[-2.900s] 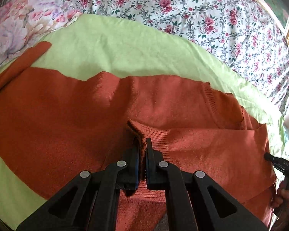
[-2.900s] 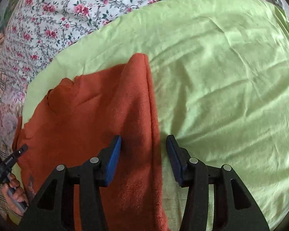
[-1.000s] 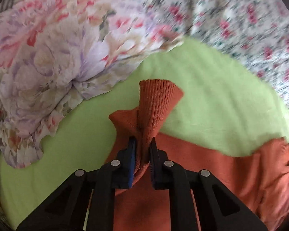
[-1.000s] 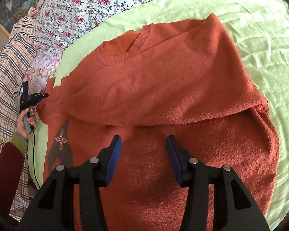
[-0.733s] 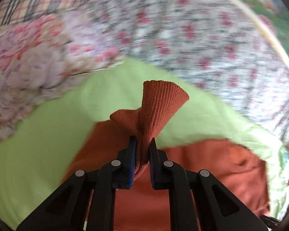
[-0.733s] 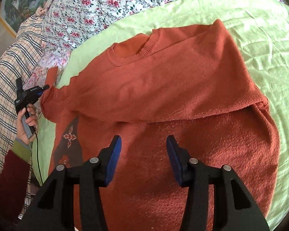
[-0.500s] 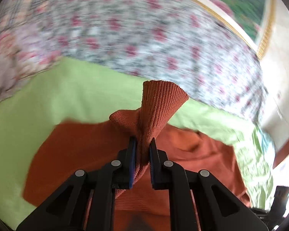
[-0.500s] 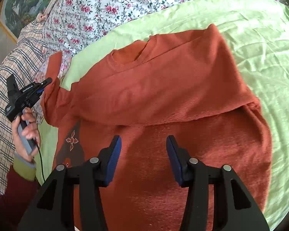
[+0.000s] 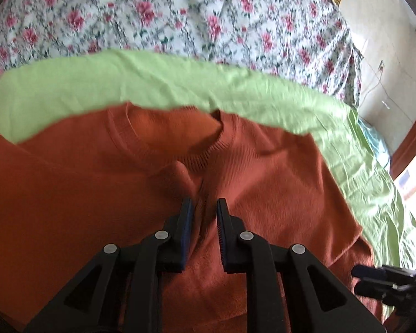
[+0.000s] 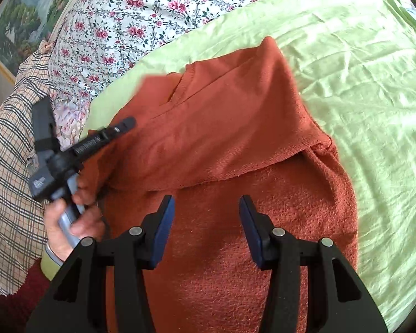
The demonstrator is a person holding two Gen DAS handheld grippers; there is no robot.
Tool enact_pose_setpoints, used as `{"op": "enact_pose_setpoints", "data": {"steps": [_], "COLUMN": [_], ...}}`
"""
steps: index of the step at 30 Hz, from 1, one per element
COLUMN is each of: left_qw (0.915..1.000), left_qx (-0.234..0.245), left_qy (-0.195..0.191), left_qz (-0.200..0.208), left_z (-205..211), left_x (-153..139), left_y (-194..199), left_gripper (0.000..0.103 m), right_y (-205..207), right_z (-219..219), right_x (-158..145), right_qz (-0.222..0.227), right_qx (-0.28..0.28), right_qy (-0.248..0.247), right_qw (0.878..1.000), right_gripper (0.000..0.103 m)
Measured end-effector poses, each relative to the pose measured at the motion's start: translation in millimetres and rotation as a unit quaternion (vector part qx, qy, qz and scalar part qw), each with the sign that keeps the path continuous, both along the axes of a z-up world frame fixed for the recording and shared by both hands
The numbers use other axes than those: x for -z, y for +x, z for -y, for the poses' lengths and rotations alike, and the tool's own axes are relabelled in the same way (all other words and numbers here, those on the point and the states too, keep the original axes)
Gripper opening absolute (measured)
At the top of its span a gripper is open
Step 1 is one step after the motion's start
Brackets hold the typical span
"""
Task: Fold small clothes
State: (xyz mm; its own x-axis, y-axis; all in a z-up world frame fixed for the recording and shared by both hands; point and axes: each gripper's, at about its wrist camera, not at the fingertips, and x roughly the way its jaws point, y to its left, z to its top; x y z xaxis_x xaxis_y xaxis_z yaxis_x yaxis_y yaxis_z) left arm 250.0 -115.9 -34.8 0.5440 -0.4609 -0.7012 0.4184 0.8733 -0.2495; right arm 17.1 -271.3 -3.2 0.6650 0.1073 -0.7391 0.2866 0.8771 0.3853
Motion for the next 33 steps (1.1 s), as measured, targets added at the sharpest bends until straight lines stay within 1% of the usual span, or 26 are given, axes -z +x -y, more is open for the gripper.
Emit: {"op": "enact_pose_setpoints", "data": {"steps": [1,3,5,6,8,11,13,14,16,18,20,22,24,26,28,30,31,32,33], "left_qw": [1.0,0.9999,0.9999,0.9999,0.9996,0.9968,0.9927,0.9891,0.9832,0.977,0.9718,0.9699,0.9701,0.971,0.9717,0.9712,0.971,0.9709,0.9708], "left_qx": [0.002,0.004,-0.001,-0.003,-0.011,-0.054,-0.095,-0.123,-0.161,-0.195,-0.217,-0.226,-0.226,-0.221,-0.218,-0.218,-0.218,-0.219,-0.219], "left_qy": [-0.001,0.007,0.012,0.014,0.026,0.053,0.068,0.075,0.082,0.084,0.091,0.089,0.085,0.085,0.084,0.089,0.091,0.093,0.093], "left_qz": [-0.003,-0.007,-0.002,0.001,0.009,0.026,0.031,0.029,0.023,0.011,-0.003,-0.012,-0.024,-0.031,-0.032,-0.033,-0.033,-0.032,-0.031], "left_z": [-3.1,-7.4,-19.7,-25.8,-44.8,-85.6,-116.1,-135.4,-166.1,-196.4,-219.9,-235.6,-244.7,-245.4,-242.5,-238.0,-235.5,-231.8,-228.8], "left_x": [2.3,2.5,0.0,-2.5,-6.3,-10.5,-12.1,-12.4,-12.1,-9.0,-3.9,1.3,7.2,11.8,13.6,14.6,14.8,14.5,13.5], "left_y": [-3.3,-13.5,-30.1,-36.3,-54.4,-78.8,-88.1,-91.3,-93.2,-90.7,-85.6,-82.0,-75.4,-67.6,-62.5,-57.0,-54.4,-50.5,-47.7], "left_gripper": [0.023,0.046,0.057,0.058,0.058,0.059,0.059,0.059,0.059,0.059,0.059,0.059,0.059,0.059,0.06,0.059,0.059,0.059,0.059], "right_y": [1.2,3.9,9.7,12.2,21.0,41.9,60.8,69.4,93.6,115.0,132.3,148.9,167.5,188.2,202.9,208.4,208.6,208.8,206.4], "right_z": [0.3,2.1,2.0,1.2,-3.5,-15.7,-25.1,-29.6,-39.1,-41.5,-39.5,-33.4,-23.2,-16.5,-14.2,-16.8,-18.7,-20.6,-21.0], "right_x": [-0.2,-0.3,-1.6,-2.1,-4.9,-9.2,-10.5,-10.2,-8.3,-5.1,-5.4,-6.1,-3.8,3.8,14.2,19.1,19.1,17.6,15.6], "right_qz": [0.0,0.001,0.004,0.005,0.007,0.012,0.012,0.012,0.009,0.0,0.0,-0.004,-0.015,-0.037,-0.065,-0.071,-0.067,-0.064,-0.063], "right_qx": [0.002,0.004,0.008,0.008,0.005,-0.01,-0.02,-0.026,-0.033,-0.019,-0.001,0.009,0.007,-0.015,-0.045,-0.066,-0.078,-0.093,-0.101], "right_qy": [0.002,0.008,0.014,0.014,0.013,0.012,0.012,0.013,0.011,0.002,-0.025,-0.058,-0.073,-0.079,-0.083,-0.09,-0.097,-0.101,-0.099], "right_qw": [1.0,1.0,1.0,1.0,1.0,1.0,1.0,0.999,0.999,1.0,1.0,0.998,0.997,0.996,0.993,0.991,0.99,0.988,0.988], "right_gripper": [0.05,0.05,0.05,0.05,0.05,0.05,0.05,0.05,0.05,0.05,0.05,0.05,0.05,0.062,0.063,0.063,0.045,0.013,0.003]}}
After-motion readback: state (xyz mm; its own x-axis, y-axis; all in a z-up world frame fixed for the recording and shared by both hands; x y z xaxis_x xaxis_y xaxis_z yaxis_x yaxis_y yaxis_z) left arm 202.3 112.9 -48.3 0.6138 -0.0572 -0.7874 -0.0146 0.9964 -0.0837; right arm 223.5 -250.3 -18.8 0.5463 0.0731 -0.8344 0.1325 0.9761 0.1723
